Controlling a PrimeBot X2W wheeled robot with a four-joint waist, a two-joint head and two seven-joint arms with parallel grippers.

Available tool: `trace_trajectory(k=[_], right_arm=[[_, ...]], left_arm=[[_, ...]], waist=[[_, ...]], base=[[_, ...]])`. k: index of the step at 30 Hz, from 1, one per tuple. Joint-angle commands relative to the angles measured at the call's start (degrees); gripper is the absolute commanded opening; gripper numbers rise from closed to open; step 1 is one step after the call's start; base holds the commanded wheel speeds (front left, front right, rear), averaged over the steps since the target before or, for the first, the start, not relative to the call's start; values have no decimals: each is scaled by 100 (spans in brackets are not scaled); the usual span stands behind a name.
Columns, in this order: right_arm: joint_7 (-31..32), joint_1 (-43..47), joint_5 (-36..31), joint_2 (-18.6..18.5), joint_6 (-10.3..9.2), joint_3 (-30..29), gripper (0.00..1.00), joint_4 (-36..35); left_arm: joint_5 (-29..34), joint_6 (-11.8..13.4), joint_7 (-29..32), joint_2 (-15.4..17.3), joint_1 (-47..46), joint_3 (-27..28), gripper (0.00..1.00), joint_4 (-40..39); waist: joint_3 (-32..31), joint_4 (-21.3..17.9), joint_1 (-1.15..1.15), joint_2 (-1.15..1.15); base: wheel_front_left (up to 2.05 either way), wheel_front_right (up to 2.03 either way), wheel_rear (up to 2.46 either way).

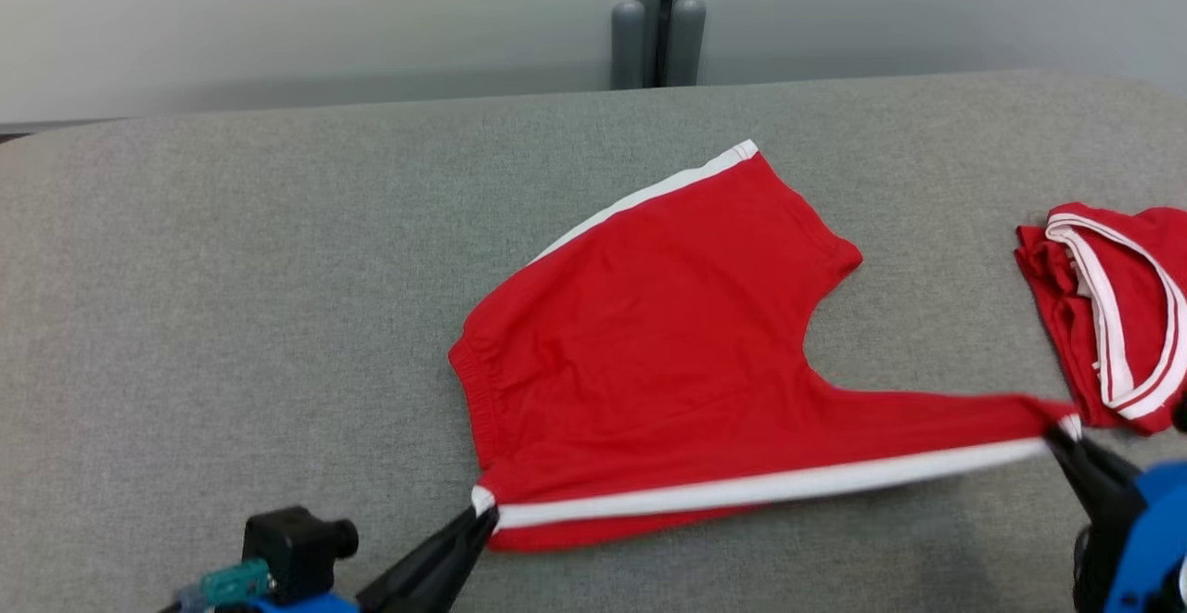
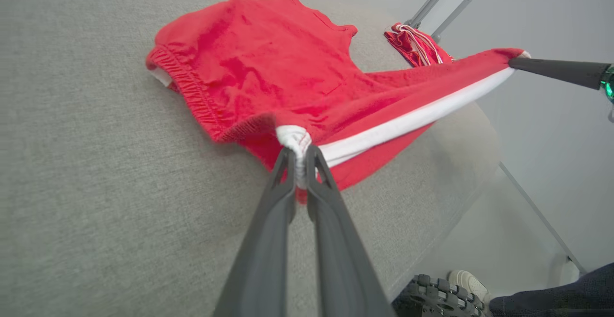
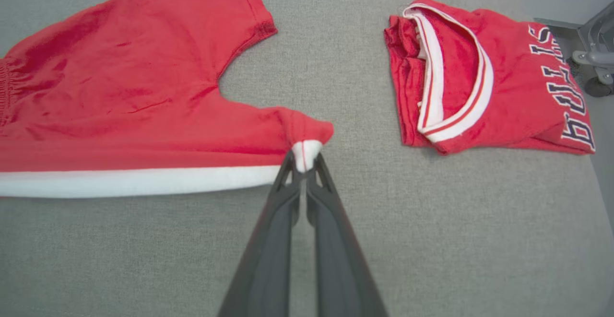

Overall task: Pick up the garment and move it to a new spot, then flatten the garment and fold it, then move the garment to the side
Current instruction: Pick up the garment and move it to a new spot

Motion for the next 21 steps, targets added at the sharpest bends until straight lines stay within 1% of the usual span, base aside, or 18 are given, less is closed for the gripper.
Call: trace_trajectory(k=[1, 5, 8, 10, 11, 12, 13, 14, 17, 19, 21], right_arm=[[39, -428, 23, -184, -15, 55, 0, 222], [120, -1411, 47, -505, -13, 390, 0, 843], [124, -2107, 87, -681, -12, 571, 0, 1349], [103, -2564, 128, -797, -12, 685, 0, 1732], [51, -2796, 144, -821, -12, 739, 0, 1907], [51, -2796, 144, -821, -12, 739, 0, 1907], [14, -3049, 176, -867, -12, 762, 0, 2133], [-43, -3264, 203, -911, -11, 832, 0, 2356], [-244, -3832, 239, -837, -10, 982, 0, 2936], [-417, -4192, 181, -835, -10, 1102, 0, 3280], [-580, -4491, 182, -803, -9, 1191, 0, 3637]], left_arm=[[-50, -66, -83, -110, -263, 112, 0, 142], [48, -177, -150, -393, -789, 142, 0, 467], [103, -204, -177, -640, -1220, 175, 0, 804], [258, -172, -130, -745, -1550, 152, 0, 1077], [195, -175, -168, -881, -1667, 174, 0, 1198], [195, -175, -168, -881, -1667, 174, 0, 1198], [189, -179, -235, -1002, -1806, 224, 0, 1296], [226, -164, -273, -1050, -1947, 260, 0, 1442], [276, -102, -368, -1282, -2268, 314, 0, 1849], [421, -55, -404, -1349, -2485, 282, 0, 2110], [467, -81, -464, -1481, -2664, 268, 0, 2308]], waist=[[98, 39, 1, 0], [325, 132, 1, 0], [505, 250, 1, 0], [645, 331, 1, 0], [708, 365, 1, 0], [708, 365, 1, 0], [775, 405, 1, 0], [832, 439, 1, 0], [986, 532, 1, 0], [1075, 590, 1, 0], [1170, 664, 1, 0]], base=[[0, 0, 0], [0, 0, 0], [0, 0, 0], [0, 0, 0], [0, 0, 0], [0, 0, 0], [0, 0, 0], [0, 0, 0], [0, 0, 0], [0, 0, 0], [0, 0, 0]])
